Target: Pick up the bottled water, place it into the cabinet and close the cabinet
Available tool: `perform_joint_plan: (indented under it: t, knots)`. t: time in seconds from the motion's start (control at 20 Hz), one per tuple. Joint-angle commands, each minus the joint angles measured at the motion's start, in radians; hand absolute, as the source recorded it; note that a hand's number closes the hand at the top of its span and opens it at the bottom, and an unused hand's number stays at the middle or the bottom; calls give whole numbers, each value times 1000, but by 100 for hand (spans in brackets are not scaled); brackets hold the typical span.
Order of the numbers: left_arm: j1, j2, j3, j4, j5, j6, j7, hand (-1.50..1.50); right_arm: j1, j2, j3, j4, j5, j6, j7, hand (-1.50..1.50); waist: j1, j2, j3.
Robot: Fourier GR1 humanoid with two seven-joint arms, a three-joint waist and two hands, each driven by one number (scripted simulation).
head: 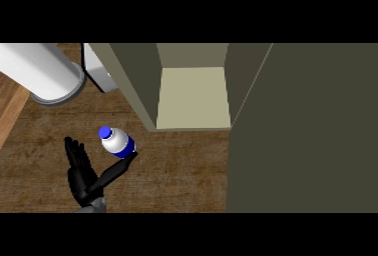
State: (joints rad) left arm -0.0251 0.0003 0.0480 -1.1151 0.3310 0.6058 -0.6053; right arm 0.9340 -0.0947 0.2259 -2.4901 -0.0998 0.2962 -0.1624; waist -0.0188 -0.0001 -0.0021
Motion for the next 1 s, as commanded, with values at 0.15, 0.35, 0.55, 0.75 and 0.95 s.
perform_joint_plan:
  t: [0.15,0.35,0.55,0.75,0.95]
  knots:
    - [-83,0,54,283,127,-244,-208,-150,85,-28,-10,-91,-49,29,1,-150,-9,1,0]
    - [-149,0,87,423,145,-335,-267,-150,61,-9,-12,-118,-40,-1,21,-150,-2,3,0]
    - [-242,0,132,556,212,-371,-375,-150,19,-26,-42,-90,-64,10,33,-150,-1,6,0]
    - [-301,1,190,655,239,-397,-424,150,149,-11,44,-123,8,35,-39,-150,-19,3,-1]
    - [-383,25,222,736,269,-471,-431,150,55,-37,-36,-61,-54,43,-25,-150,-13,7,-1]
